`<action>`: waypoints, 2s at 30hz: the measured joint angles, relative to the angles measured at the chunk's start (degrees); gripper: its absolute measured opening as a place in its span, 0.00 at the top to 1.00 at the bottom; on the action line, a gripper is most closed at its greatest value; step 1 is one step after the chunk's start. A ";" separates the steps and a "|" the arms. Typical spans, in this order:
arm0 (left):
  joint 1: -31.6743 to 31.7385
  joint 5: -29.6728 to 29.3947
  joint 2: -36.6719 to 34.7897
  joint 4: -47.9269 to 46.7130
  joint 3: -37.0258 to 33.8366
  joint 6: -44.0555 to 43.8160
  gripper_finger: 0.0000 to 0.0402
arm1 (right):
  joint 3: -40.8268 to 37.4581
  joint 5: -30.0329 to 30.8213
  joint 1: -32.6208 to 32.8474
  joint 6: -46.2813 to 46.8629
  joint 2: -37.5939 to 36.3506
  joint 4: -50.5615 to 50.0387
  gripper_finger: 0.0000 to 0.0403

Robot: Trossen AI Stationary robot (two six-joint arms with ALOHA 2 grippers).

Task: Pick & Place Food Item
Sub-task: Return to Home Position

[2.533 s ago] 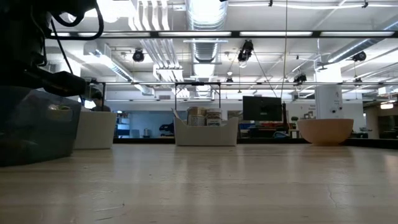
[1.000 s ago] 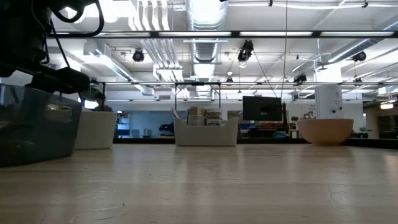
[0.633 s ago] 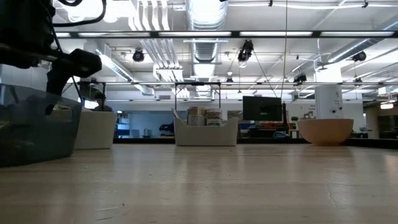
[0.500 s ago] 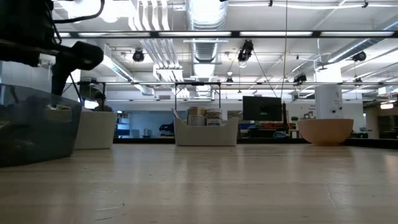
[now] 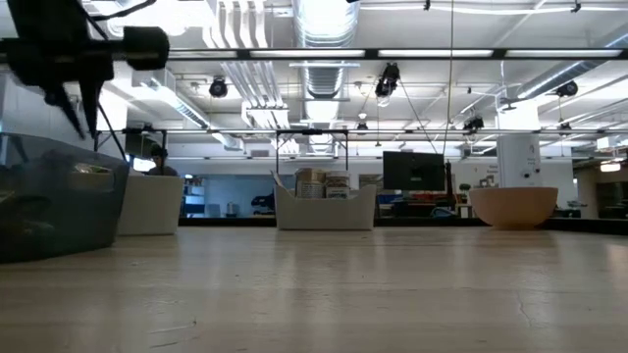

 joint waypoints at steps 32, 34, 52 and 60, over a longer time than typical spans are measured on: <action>0.11 -28.79 -6.63 25.56 -0.07 121.02 1.00 | 0.00 0.00 -0.02 0.00 0.00 0.00 0.65; 0.11 -28.80 -6.63 26.94 -0.04 124.56 1.00 | 0.00 0.00 0.00 0.00 0.00 0.00 0.65; 0.20 -21.13 -19.88 37.61 0.92 135.22 1.00 | 0.00 0.00 -0.02 0.00 0.00 0.00 0.65; 0.15 -17.94 -29.85 33.64 -2.61 138.51 1.00 | 0.00 0.21 -0.15 -1.11 0.01 0.77 0.65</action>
